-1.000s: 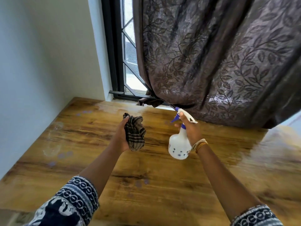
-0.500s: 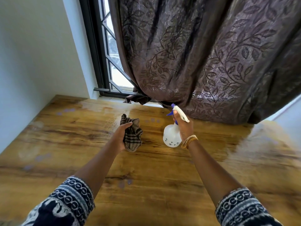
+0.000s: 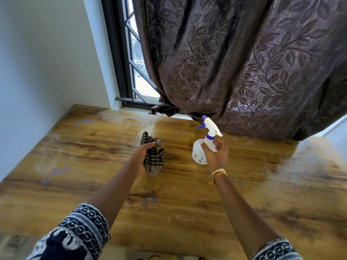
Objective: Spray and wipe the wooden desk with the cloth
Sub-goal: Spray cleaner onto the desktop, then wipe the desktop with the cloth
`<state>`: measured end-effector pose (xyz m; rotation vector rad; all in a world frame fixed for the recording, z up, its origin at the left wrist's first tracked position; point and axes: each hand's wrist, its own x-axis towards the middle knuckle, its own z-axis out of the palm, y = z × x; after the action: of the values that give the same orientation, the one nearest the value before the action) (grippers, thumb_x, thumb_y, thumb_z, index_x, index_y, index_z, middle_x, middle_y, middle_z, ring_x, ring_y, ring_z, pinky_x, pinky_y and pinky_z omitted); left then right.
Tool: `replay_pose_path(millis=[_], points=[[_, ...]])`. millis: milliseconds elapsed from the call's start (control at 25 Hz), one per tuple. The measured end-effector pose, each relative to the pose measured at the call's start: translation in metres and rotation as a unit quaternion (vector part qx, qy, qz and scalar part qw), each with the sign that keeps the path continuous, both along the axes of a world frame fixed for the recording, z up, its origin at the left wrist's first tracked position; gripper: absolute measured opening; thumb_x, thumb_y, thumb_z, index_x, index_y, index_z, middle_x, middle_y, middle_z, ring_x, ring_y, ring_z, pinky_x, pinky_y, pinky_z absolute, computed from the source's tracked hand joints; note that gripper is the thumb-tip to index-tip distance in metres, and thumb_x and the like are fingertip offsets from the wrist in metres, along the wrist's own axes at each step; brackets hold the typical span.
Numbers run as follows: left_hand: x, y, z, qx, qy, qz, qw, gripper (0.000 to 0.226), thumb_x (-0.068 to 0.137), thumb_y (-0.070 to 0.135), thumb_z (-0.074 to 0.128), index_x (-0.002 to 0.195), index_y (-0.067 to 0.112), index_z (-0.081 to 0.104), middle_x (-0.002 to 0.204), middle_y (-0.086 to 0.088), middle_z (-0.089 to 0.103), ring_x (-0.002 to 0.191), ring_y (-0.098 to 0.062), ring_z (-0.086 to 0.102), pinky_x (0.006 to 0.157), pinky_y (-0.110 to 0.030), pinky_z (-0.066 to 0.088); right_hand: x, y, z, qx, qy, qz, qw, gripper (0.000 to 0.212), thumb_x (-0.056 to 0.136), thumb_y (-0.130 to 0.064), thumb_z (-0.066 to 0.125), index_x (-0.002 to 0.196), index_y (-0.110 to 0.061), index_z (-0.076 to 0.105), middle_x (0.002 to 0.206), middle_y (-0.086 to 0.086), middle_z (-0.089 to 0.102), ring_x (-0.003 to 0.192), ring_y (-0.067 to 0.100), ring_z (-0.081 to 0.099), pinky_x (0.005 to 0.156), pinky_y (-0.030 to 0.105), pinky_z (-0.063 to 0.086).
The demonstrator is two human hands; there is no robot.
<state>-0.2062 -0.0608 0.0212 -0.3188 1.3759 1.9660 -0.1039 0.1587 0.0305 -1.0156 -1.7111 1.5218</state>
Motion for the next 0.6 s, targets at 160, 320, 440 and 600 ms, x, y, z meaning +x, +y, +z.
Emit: replay_pose_path(millis=[160, 320, 440, 600], points=[[0.008, -0.01, -0.001, 0.002, -0.012, 0.009, 1.0, 0.043, 0.092, 0.026, 0.061, 0.129, 0.005, 0.057, 0.112, -0.018, 0.067, 0.084, -0.031, 0.067, 0.067, -0.037, 0.053, 0.006, -0.042, -0.005, -0.001, 0.033, -0.01, 0.999, 0.026, 0.08, -0.015, 0.076, 0.091, -0.009, 0.054, 0.088, 0.007, 0.056, 0.077, 0.018, 0.053, 0.078, 0.041, 0.052], [0.015, -0.027, -0.005, 0.025, -0.013, 0.01, 1.0, 0.043, 0.091, 0.033, 0.062, 0.123, 0.005, 0.063, 0.113, -0.018, 0.068, 0.092, -0.033, 0.068, 0.079, -0.042, 0.054, -0.016, -0.106, -0.009, -0.144, -0.005, 0.186, 0.972, 0.026, 0.087, -0.026, 0.07, 0.101, -0.007, 0.06, 0.102, 0.01, 0.065, 0.085, 0.022, 0.062, 0.08, 0.041, 0.052], [0.015, -0.053, -0.006, 0.047, -0.011, 0.008, 0.999, 0.037, 0.089, 0.037, 0.062, 0.11, 0.007, 0.07, 0.108, -0.019, 0.071, 0.091, -0.034, 0.07, 0.078, -0.043, 0.056, -0.039, -0.151, -0.012, -0.208, -0.06, 0.31, 0.926, 0.037, 0.087, -0.037, 0.068, 0.111, -0.009, 0.063, 0.116, 0.012, 0.066, 0.107, 0.028, 0.063, 0.096, 0.047, 0.05], [0.009, -0.107, -0.01, 0.071, -0.015, 0.03, 0.997, 0.037, 0.09, 0.037, 0.059, 0.109, 0.007, 0.072, 0.111, -0.019, 0.07, 0.093, -0.034, 0.07, 0.077, -0.045, 0.058, -0.06, -0.189, -0.024, -0.203, -0.078, 0.454, 0.864, 0.036, 0.079, -0.036, 0.072, 0.107, -0.014, 0.07, 0.106, 0.008, 0.073, 0.098, 0.025, 0.069, 0.083, 0.036, 0.056]])
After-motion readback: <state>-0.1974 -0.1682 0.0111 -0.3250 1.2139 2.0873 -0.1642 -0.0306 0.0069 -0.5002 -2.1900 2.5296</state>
